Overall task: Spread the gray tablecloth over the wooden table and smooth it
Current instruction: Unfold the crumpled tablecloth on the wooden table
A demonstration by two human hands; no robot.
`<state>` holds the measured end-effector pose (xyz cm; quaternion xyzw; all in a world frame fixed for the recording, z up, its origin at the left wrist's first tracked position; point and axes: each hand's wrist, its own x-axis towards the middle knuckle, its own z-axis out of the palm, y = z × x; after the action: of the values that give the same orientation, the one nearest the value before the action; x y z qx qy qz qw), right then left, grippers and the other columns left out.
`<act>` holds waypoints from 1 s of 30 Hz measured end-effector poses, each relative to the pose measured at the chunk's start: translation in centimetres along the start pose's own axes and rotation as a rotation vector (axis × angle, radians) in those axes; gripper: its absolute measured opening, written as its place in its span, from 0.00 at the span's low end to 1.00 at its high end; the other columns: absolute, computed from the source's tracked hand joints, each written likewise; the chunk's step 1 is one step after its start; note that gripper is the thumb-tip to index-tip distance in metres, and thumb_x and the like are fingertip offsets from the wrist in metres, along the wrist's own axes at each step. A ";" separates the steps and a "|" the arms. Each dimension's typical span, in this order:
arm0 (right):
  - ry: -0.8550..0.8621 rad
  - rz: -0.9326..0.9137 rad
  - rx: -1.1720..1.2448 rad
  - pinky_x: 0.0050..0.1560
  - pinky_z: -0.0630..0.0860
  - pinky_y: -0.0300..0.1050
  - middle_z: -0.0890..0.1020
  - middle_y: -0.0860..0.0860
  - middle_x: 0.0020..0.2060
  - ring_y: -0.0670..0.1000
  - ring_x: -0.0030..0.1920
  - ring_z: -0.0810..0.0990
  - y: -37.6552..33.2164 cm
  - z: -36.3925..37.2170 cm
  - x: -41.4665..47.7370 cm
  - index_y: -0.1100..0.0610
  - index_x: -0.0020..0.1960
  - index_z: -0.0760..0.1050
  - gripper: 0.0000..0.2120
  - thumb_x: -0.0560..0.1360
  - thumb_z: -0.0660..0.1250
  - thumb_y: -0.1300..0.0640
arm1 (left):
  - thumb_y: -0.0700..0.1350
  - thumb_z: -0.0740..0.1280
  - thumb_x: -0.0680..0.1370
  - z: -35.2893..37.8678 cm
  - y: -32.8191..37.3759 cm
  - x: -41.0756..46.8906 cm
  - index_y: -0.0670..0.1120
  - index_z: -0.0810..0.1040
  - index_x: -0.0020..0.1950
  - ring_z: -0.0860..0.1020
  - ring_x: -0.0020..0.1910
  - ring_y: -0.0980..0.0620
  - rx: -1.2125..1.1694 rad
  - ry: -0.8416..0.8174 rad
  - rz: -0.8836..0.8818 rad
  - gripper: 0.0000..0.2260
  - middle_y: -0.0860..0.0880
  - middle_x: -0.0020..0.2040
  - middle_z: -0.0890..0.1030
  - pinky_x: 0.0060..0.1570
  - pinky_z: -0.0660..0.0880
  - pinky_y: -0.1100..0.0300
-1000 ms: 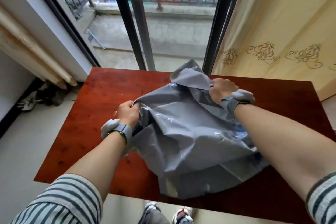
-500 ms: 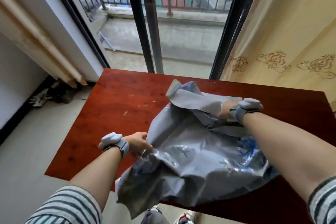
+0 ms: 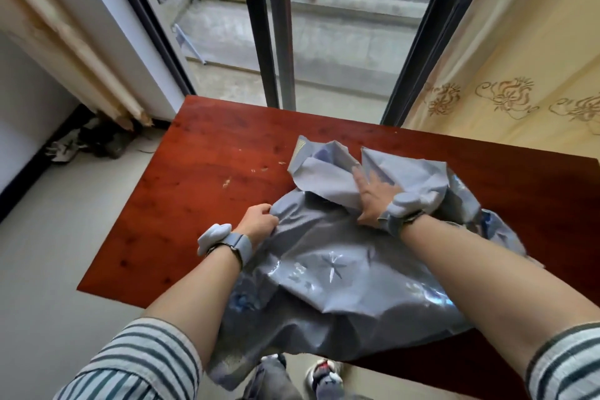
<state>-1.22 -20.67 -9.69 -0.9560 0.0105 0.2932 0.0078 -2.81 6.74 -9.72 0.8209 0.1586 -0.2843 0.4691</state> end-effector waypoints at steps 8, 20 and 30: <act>0.036 0.069 0.253 0.39 0.74 0.46 0.82 0.55 0.44 0.58 0.44 0.80 0.9 -4.5 0.5 0.56 0.49 0.75 0.08 0.71 0.64 0.56 | 0.48 0.71 0.73 -2.6 1.9 -1.6 0.42 0.82 0.36 0.75 0.37 0.50 -0.202 0.019 0.011 0.11 0.47 0.36 0.79 0.44 0.72 0.55; 0.733 0.104 -0.026 0.55 0.70 0.55 0.77 0.56 0.57 0.60 0.57 0.75 0.9 -7.0 0.1 0.52 0.64 0.71 0.23 0.69 0.64 0.54 | 0.41 0.74 0.62 -5.1 0.6 -2.3 0.45 0.76 0.30 0.73 0.35 0.50 -0.123 0.063 0.008 0.07 0.46 0.33 0.76 0.39 0.70 0.56; 0.182 -0.144 -0.004 0.64 0.70 0.56 0.64 0.57 0.72 0.62 0.68 0.68 -2.8 -0.3 0.6 0.49 0.78 0.46 0.52 0.65 0.70 0.34 | 0.33 0.71 0.68 -4.2 -0.2 -2.2 0.45 0.73 0.39 0.74 0.38 0.49 -0.178 0.178 0.011 0.10 0.45 0.37 0.76 0.41 0.73 0.55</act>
<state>-0.47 -17.84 -9.75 -0.9769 -0.0580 0.2039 0.0259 -3.35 10.49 -6.82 0.7987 0.2197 -0.1927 0.5259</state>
